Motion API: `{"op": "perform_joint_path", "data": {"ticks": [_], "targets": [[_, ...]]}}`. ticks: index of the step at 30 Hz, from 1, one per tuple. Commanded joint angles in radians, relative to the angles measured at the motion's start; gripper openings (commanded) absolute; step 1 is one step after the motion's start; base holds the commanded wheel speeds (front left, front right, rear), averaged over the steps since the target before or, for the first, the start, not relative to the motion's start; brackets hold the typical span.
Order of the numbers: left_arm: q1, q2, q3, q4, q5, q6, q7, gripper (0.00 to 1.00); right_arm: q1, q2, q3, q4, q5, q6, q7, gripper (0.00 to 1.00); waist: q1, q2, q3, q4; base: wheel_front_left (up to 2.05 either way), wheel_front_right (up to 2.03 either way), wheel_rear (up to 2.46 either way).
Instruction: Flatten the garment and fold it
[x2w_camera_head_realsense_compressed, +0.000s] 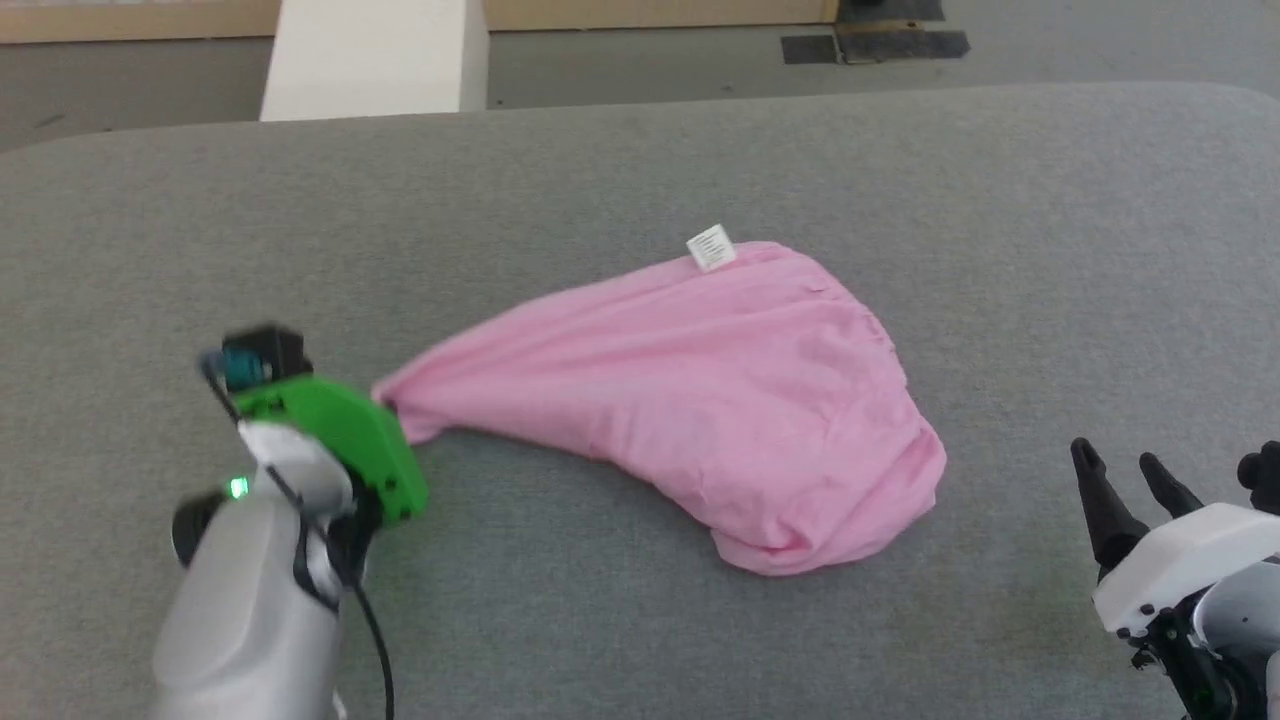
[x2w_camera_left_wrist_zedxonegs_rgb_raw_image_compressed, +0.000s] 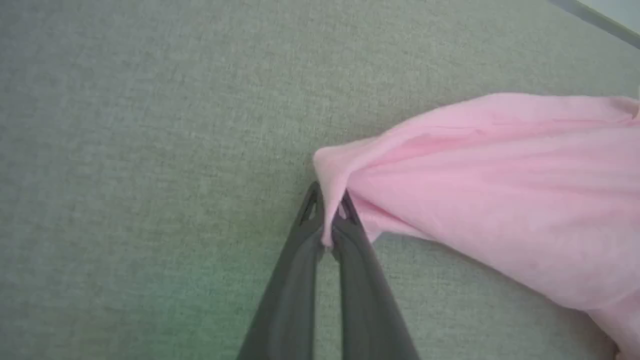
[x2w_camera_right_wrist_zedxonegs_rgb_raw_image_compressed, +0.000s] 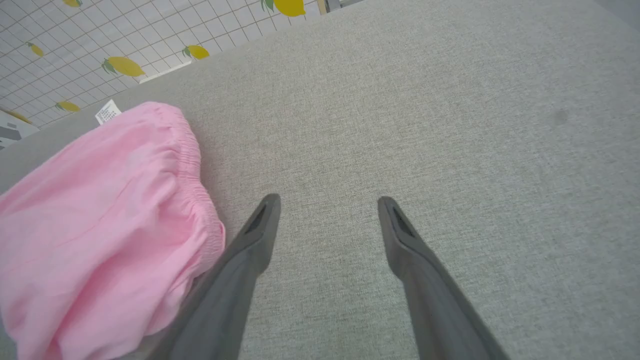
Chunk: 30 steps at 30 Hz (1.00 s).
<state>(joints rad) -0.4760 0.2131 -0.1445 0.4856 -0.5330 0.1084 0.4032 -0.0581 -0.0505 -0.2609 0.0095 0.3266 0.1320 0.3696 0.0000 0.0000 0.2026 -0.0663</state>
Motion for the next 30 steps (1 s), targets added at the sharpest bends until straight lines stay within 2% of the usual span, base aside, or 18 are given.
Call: {"op": "perform_joint_path", "data": {"ticks": [1,2,3,7,9,12,15,17,22,28,29,30], "targets": [[0.041,-0.006,0.003,-0.008,-0.012,0.009,0.006,0.00,0.008,0.000,0.000,-0.007,0.000,-0.001,0.001,1.00,0.0000,0.0000,-0.017,0.029,0.00,0.00,0.00],[0.064,-0.016,0.006,-0.014,-0.023,0.013,0.007,0.47,0.009,0.000,0.000,-0.010,-0.001,-0.001,0.004,1.00,0.0000,0.0000,-0.017,0.036,0.00,0.00,0.00],[0.075,-0.023,0.011,-0.023,-0.031,0.014,0.001,1.00,0.009,0.000,0.001,-0.012,-0.002,-0.001,0.006,1.00,0.0000,0.0000,-0.017,0.040,0.00,0.00,0.00],[0.079,-0.047,0.038,-0.095,-0.046,0.014,-0.088,1.00,0.005,0.000,0.009,-0.017,-0.011,-0.001,0.018,1.00,0.0000,0.0000,-0.022,0.058,0.00,0.00,0.00],[0.076,-0.043,0.044,-0.150,-0.026,0.000,-0.182,1.00,-0.007,0.000,0.023,-0.021,-0.019,-0.001,0.028,1.00,0.0000,0.0000,-0.023,0.062,0.00,0.00,0.00],[0.104,-0.028,0.044,-0.236,0.039,-0.024,-0.379,1.00,-0.048,0.000,0.060,-0.027,-0.052,-0.001,0.061,1.00,0.0000,0.0000,-0.019,0.061,0.00,0.00,0.00],[0.166,-0.024,0.022,-0.286,0.110,-0.024,-0.532,1.00,-0.116,-0.004,0.105,-0.008,-0.092,-0.001,0.143,1.00,0.0000,0.0000,-0.008,0.062,0.00,0.00,0.00],[0.208,-0.033,0.008,-0.298,0.140,-0.013,-0.593,1.00,-0.164,-0.018,0.136,0.018,-0.116,-0.001,0.201,1.00,0.0000,0.0000,0.000,0.067,0.00,0.00,0.00],[0.287,-0.079,-0.025,-0.300,0.169,0.011,-0.641,1.00,-0.235,-0.088,0.241,0.143,-0.170,-0.001,0.383,1.00,0.0000,0.0000,0.021,0.098,0.00,0.00,0.00],[0.306,-0.103,-0.037,-0.287,0.158,0.015,-0.650,1.00,-0.209,-0.099,0.328,0.216,-0.115,-0.001,0.441,1.00,0.0000,0.0000,0.025,0.104,0.00,0.00,0.00],[0.306,-0.105,-0.038,-0.284,0.156,0.015,-0.650,1.00,-0.205,-0.101,0.332,0.222,-0.106,-0.001,0.442,0.77,0.0000,0.0000,0.024,0.102,0.00,0.00,0.00],[0.304,-0.107,-0.039,-0.279,0.152,0.015,-0.650,1.00,-0.203,-0.101,0.329,0.222,-0.096,-0.001,0.430,0.07,0.0000,0.0000,0.022,0.098,0.00,0.00,0.00]]}}
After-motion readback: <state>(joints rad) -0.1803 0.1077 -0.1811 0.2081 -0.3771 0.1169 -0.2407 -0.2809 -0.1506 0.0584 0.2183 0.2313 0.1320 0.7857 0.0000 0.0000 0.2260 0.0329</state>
